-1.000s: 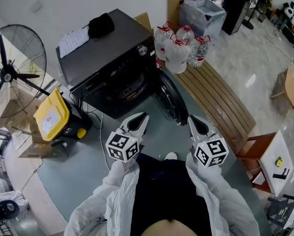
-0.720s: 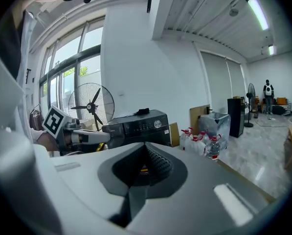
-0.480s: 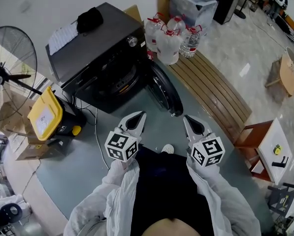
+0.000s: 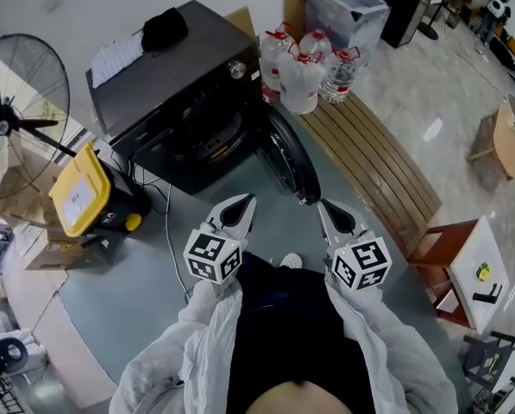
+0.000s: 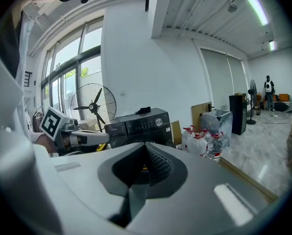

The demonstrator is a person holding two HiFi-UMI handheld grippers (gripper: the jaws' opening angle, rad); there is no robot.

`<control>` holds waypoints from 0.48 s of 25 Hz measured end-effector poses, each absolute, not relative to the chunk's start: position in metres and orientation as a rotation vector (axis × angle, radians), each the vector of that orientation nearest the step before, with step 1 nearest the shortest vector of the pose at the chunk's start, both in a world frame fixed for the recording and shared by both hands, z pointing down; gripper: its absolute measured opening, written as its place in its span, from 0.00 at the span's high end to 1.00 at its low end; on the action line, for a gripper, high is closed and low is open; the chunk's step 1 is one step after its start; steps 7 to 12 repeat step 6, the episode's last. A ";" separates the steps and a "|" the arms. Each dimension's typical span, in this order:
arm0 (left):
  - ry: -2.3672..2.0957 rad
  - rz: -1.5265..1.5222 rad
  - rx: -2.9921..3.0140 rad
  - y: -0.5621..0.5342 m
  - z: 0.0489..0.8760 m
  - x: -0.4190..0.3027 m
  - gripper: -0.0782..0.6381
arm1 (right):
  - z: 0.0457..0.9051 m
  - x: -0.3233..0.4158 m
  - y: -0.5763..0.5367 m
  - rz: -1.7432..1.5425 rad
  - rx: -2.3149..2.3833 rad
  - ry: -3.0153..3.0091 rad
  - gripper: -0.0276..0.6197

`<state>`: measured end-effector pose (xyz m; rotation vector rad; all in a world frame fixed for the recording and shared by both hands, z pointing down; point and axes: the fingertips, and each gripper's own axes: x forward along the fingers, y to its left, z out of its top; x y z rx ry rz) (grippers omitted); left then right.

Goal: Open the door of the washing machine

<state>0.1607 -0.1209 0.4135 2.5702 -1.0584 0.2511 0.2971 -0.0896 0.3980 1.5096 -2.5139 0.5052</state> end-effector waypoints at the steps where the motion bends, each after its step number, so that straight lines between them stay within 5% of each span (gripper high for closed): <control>1: -1.062 0.250 2.570 -0.121 0.413 0.160 0.90 | 0.397 0.297 -0.089 0.507 1.508 -2.517 0.94; 12: -1.068 0.241 2.575 -0.120 0.410 0.159 0.90 | 0.397 0.297 -0.087 0.508 1.508 -2.523 0.94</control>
